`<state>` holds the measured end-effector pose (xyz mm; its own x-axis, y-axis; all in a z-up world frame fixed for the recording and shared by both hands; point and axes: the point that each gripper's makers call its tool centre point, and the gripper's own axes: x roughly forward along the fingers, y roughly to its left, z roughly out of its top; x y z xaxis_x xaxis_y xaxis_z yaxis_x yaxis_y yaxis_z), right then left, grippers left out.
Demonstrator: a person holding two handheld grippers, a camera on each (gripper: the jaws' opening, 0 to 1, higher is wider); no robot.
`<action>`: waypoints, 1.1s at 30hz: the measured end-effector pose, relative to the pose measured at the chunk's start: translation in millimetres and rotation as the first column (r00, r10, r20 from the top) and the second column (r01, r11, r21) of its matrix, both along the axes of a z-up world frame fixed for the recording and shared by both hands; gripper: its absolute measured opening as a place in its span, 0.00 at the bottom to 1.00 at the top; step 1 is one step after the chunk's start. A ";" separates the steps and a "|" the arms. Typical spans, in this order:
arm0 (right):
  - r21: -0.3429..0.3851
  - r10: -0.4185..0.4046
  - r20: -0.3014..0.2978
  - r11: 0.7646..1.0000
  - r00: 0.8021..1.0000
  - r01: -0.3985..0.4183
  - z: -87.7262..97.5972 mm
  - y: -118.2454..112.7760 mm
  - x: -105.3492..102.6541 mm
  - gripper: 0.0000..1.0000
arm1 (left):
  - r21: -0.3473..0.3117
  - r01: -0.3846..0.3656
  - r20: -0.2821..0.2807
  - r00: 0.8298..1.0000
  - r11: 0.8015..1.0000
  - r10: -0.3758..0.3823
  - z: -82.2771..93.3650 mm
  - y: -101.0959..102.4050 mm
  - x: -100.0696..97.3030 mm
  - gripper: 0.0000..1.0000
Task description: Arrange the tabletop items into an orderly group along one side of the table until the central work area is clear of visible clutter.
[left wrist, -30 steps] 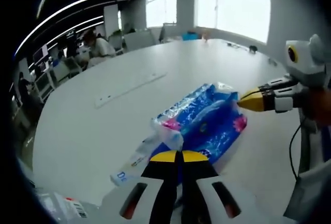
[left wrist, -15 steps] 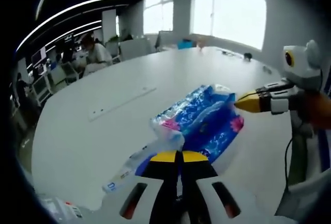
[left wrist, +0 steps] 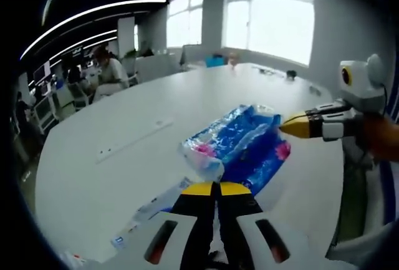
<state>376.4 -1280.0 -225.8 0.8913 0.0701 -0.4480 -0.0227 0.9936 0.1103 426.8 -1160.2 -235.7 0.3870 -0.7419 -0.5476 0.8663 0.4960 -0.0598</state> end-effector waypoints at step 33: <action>-0.007 -0.016 -0.096 1.000 0.995 0.016 -55.7 -42.2 -11.2 0.00 | 0.097 0.012 -0.051 0.999 0.995 -0.008 -61.2 -47.5 -11.3 0.00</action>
